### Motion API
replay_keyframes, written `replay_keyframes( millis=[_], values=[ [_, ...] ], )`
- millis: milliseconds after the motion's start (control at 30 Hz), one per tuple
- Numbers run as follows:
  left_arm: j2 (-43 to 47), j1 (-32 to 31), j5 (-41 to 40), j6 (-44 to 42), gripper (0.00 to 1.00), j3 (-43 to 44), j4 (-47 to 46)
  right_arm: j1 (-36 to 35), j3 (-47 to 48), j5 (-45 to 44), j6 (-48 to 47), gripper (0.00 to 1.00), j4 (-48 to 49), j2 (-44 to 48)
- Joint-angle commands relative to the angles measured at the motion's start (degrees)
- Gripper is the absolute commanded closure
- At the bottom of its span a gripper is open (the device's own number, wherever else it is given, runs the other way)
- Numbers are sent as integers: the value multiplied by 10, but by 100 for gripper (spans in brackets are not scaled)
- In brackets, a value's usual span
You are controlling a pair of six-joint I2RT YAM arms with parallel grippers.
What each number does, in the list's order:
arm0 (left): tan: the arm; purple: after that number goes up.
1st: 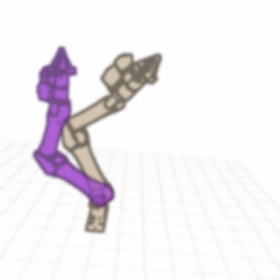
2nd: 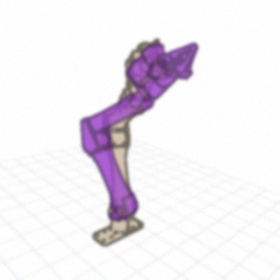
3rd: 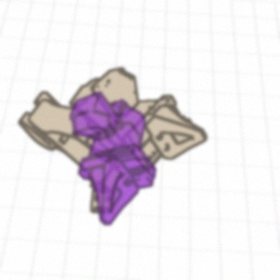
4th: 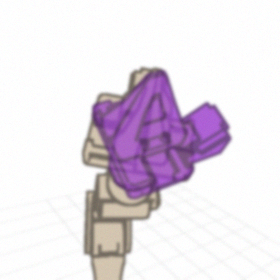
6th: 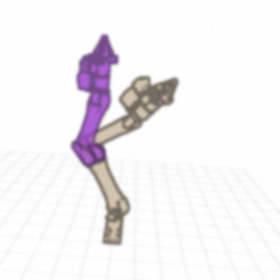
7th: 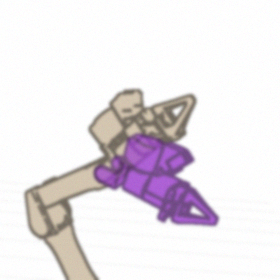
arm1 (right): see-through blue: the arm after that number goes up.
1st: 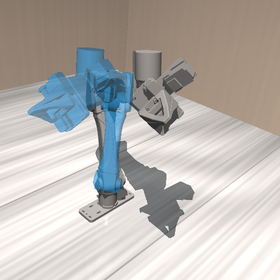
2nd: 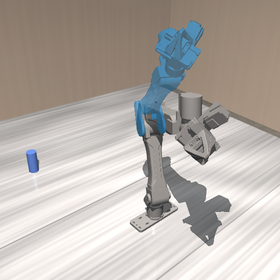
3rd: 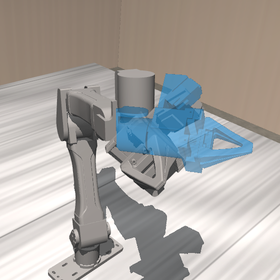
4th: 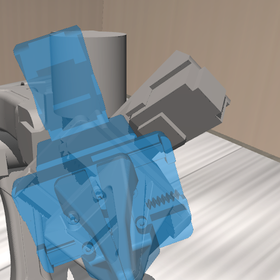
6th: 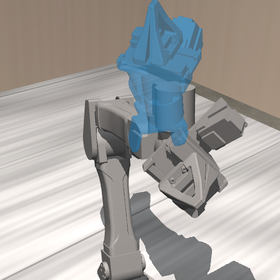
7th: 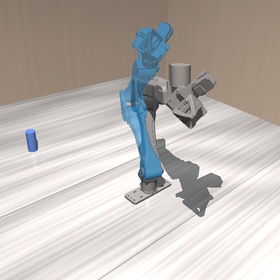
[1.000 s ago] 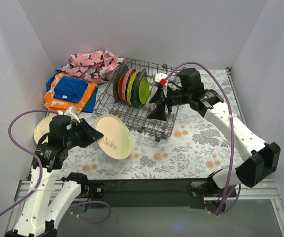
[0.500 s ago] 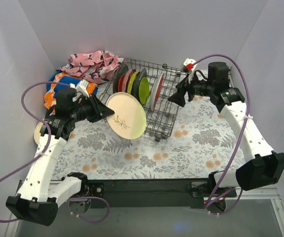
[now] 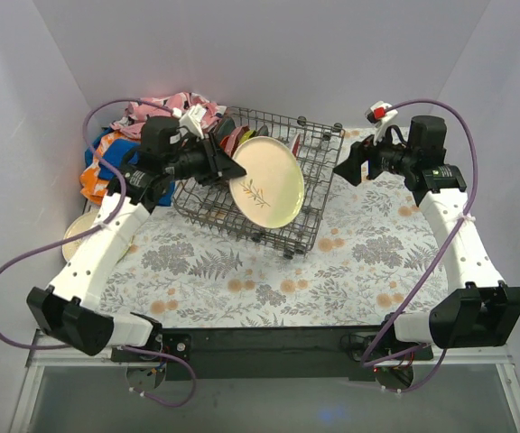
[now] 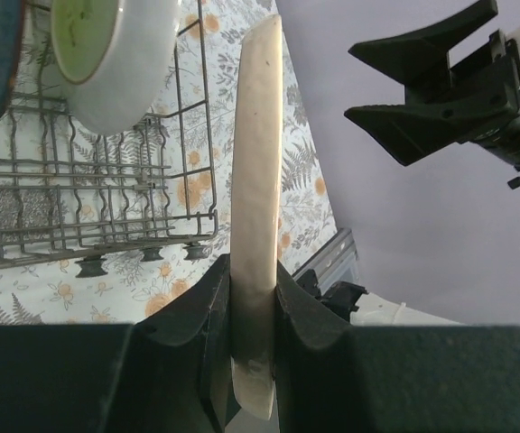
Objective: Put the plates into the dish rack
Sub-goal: Insert the plate into the dish rack
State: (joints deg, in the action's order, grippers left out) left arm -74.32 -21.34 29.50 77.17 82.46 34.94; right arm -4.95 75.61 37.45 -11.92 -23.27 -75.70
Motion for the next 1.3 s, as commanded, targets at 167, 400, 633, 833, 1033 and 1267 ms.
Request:
replay_keyframes(
  millis=[167,400,633,833,1033,1267],
  values=[
    [-99,-85,-47,-53,100,165,-51,42,-12,-4,23,15,34,11],
    [-194,-127,-115,-101,100,284,-22,71,-20,2,32,16,38,9],
    [-289,-168,-180,-148,100,409,27,86,-29,0,37,16,41,10],
    [-351,-185,-226,-184,100,495,50,92,-39,1,39,16,45,11],
    [-375,-201,-305,-214,100,510,53,97,-47,1,40,16,48,11],
    [-386,-215,-372,-250,100,515,45,99,-55,3,42,16,52,11]
  ],
)
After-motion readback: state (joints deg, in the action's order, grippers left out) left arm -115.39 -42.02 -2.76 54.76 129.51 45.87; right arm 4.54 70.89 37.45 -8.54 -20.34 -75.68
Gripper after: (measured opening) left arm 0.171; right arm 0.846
